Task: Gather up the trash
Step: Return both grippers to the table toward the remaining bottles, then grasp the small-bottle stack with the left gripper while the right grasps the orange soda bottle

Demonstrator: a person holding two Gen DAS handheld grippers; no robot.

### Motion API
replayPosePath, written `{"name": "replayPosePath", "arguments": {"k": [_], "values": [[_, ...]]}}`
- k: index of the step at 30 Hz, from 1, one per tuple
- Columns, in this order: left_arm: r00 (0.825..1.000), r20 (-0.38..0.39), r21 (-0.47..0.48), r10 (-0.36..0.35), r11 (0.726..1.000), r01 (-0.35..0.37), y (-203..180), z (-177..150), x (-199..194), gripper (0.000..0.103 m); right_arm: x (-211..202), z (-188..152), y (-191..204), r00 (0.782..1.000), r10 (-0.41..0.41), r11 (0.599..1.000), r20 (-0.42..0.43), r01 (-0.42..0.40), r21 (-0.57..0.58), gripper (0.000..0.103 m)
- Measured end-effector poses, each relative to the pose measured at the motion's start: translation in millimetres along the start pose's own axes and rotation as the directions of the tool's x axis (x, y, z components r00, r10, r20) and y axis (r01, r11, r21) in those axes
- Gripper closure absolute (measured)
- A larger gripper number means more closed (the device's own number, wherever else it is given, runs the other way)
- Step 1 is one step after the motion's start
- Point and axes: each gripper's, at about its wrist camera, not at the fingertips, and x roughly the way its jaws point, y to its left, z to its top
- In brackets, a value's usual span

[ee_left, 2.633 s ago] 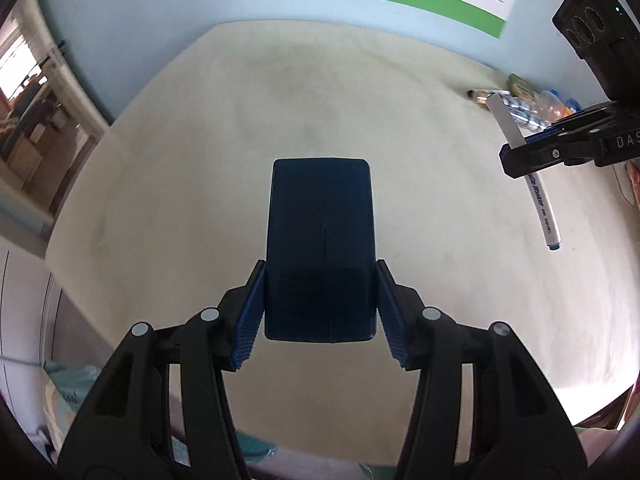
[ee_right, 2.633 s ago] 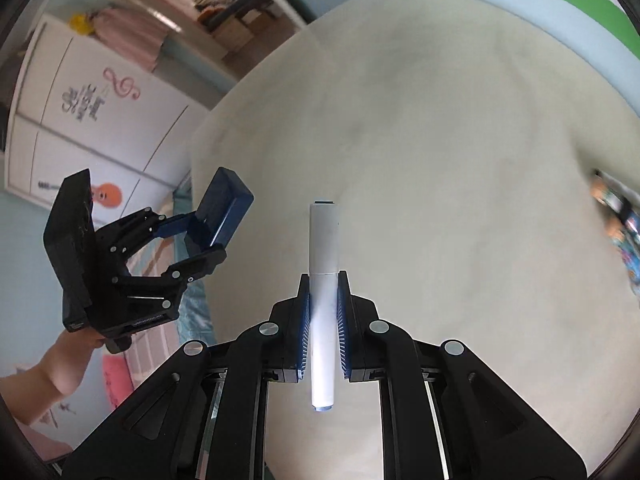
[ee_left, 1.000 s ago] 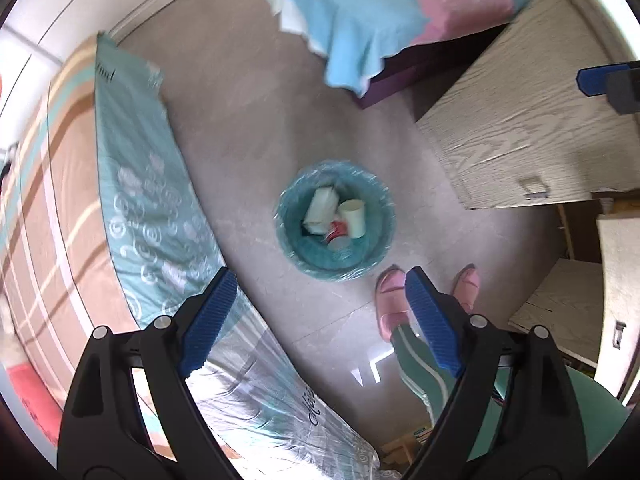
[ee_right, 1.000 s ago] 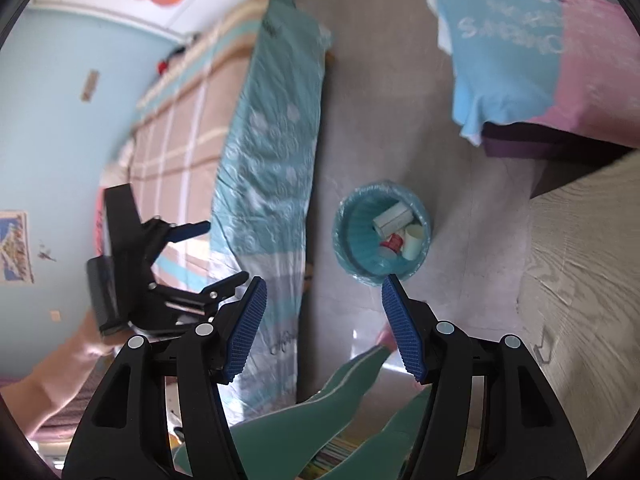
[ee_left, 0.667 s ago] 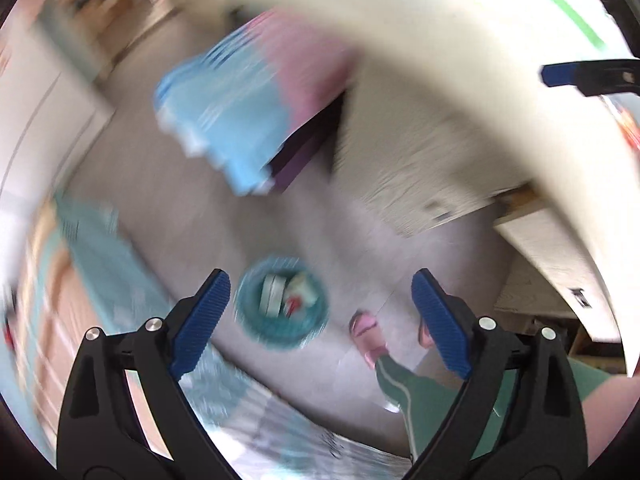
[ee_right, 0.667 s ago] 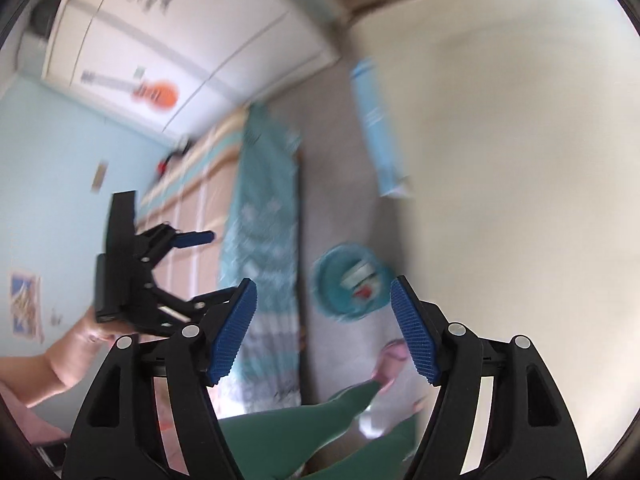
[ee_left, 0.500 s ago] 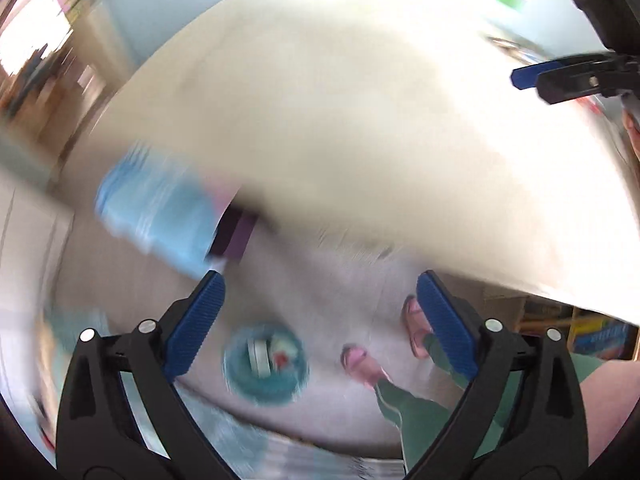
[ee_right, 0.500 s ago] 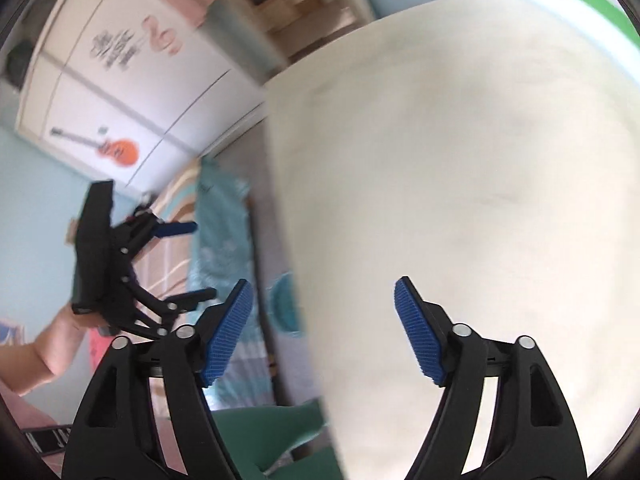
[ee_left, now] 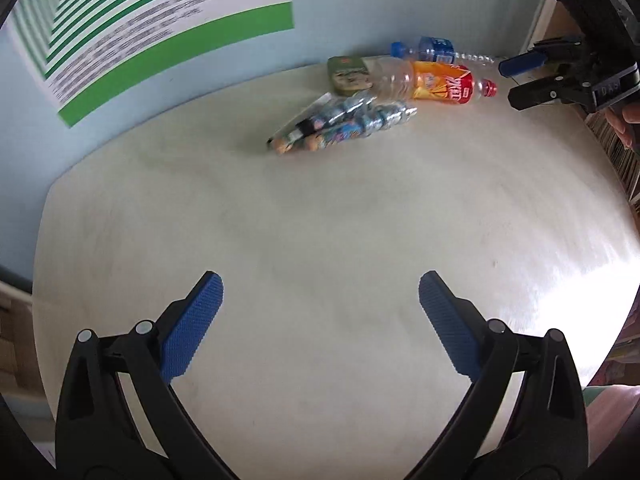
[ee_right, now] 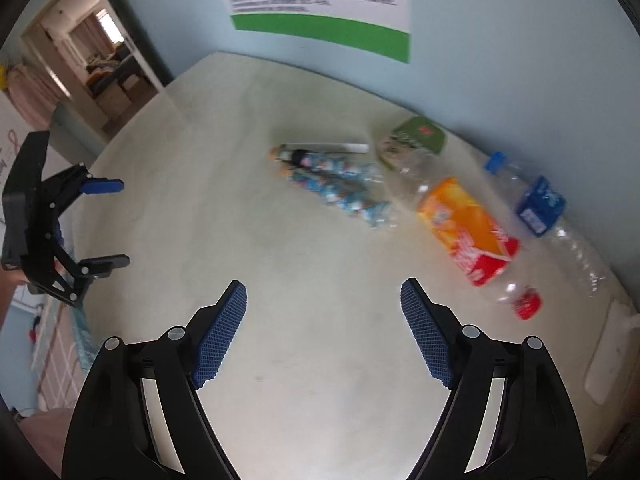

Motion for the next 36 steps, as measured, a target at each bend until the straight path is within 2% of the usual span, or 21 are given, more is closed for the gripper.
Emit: {"name": "replayPosePath", "arguments": {"k": [3,6,9,13,14,15,17,21,23,24,25,27,28,30,32,36], "values": [[0.999,0.013,0.092,-0.033,0.995,0.032,-17,43,29,0.007,9,4,-47,0.997,-0.081,0.996,-0.007,0.080,-0.036,0.023],[0.999,0.004,0.206,-0.050,0.977,0.048,-36,76,62,0.007,28,9,-74,0.992,-0.125,0.990,-0.017,0.124,-0.072,0.023],[0.997,-0.011,0.291,-0.075,0.954,0.075,-50,103,92,0.009,46,17,-94,0.992,-0.123,0.988,-0.038,0.119,-0.103,0.024],[0.993,-0.042,0.334,-0.113,0.935,0.121,-55,125,122,0.009,69,27,-103,0.990,-0.125,0.977,-0.067,0.111,-0.185,0.024],[0.992,-0.054,0.333,-0.118,0.934,0.129,-54,129,131,0.012,74,28,-103,0.990,-0.124,0.974,-0.071,0.107,-0.200,0.024],[0.989,-0.070,0.331,-0.128,0.932,0.144,-53,132,138,0.015,80,30,-104,0.990,-0.116,0.971,-0.077,0.097,-0.217,0.024],[0.981,-0.113,0.322,-0.156,0.929,0.185,-52,134,149,0.039,86,30,-101,0.991,-0.108,0.966,-0.079,0.087,-0.242,0.024],[0.970,-0.160,0.339,-0.185,0.912,0.230,-56,126,157,0.046,97,33,-96,0.992,-0.087,0.963,-0.089,0.060,-0.264,0.025],[0.956,-0.195,0.336,-0.220,0.901,0.276,-58,121,161,0.058,100,33,-96,0.992,-0.078,0.963,-0.094,0.051,-0.265,0.024],[0.956,-0.199,0.352,-0.215,0.895,0.275,-61,118,163,0.058,100,32,-95,0.993,-0.076,0.963,-0.094,0.049,-0.266,0.024],[0.959,-0.192,0.366,-0.207,0.892,0.266,-63,117,162,0.058,101,32,-95,0.992,-0.080,0.962,-0.097,0.051,-0.266,0.032],[0.961,-0.186,0.370,-0.203,0.892,0.260,-64,116,163,0.061,100,30,-97,0.992,-0.073,0.967,-0.101,0.045,-0.252,0.034],[0.962,-0.181,0.365,-0.207,0.894,0.261,-65,117,162,0.071,99,29,-98,0.993,-0.063,0.970,-0.104,0.036,-0.239,0.035],[0.965,-0.170,0.367,-0.198,0.897,0.248,-67,117,160,0.072,98,29,-99,0.993,-0.063,0.974,-0.104,0.039,-0.225,0.037],[0.965,-0.159,0.357,-0.208,0.899,0.253,-69,114,153,0.072,92,27,-100,0.992,-0.058,0.978,-0.108,0.035,-0.207,0.044],[0.966,-0.135,0.323,-0.220,0.912,0.253,-66,101,127,0.071,74,22,-94,0.993,-0.039,0.981,-0.112,0.017,-0.194,0.046]]}}
